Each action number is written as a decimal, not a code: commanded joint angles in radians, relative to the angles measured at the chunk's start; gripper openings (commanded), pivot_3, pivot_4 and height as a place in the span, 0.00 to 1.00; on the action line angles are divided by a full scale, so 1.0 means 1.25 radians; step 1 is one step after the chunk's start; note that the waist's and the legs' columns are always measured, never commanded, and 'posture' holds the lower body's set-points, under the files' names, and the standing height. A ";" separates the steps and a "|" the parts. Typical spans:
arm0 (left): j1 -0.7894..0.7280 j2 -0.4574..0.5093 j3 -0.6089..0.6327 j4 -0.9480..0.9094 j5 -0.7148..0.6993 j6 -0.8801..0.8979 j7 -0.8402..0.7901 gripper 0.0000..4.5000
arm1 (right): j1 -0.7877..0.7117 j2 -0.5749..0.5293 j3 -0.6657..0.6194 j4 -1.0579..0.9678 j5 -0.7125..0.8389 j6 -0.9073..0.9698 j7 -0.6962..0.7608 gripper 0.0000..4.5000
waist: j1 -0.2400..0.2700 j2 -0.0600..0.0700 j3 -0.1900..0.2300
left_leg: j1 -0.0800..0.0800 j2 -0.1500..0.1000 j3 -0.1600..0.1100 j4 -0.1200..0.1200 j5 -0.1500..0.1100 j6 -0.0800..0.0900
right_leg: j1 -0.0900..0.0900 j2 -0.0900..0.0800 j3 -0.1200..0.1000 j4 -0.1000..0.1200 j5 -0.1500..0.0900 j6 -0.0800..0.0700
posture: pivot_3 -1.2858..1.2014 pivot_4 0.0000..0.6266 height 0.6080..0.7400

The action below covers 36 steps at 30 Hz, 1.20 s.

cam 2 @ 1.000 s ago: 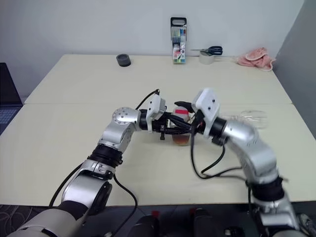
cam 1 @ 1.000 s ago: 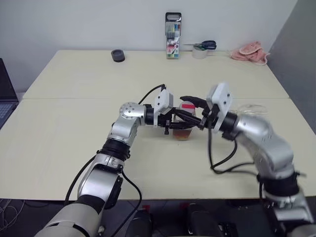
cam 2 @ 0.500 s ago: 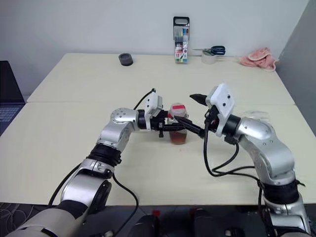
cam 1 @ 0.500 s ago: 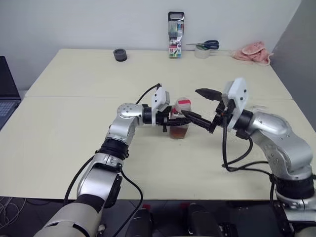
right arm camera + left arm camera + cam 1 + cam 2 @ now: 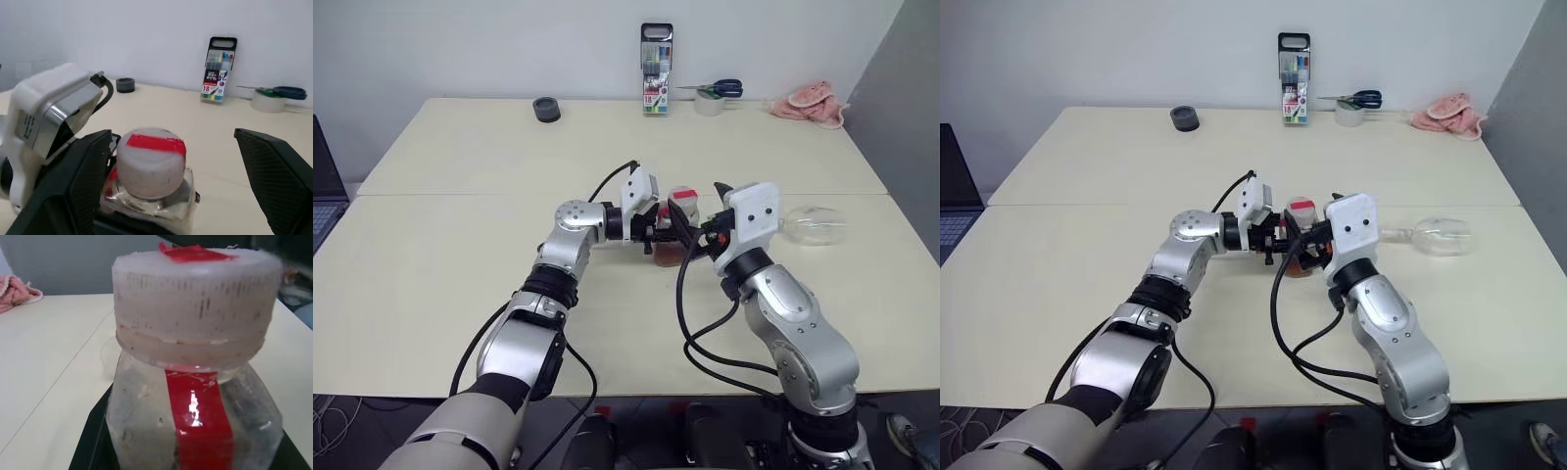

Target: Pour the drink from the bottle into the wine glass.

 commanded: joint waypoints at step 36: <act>-0.014 0.053 0.023 -0.075 -0.040 0.020 -0.133 0.37 | -0.249 -0.328 -0.135 0.288 0.336 -0.022 0.618 0.58 | -0.002 0.000 0.000 | 0.000 0.000 0.000 0.000 -0.002 0.003 | 0.001 -0.001 -0.001 -0.001 0.000 0.000 | 0.52 0.24 1.00</act>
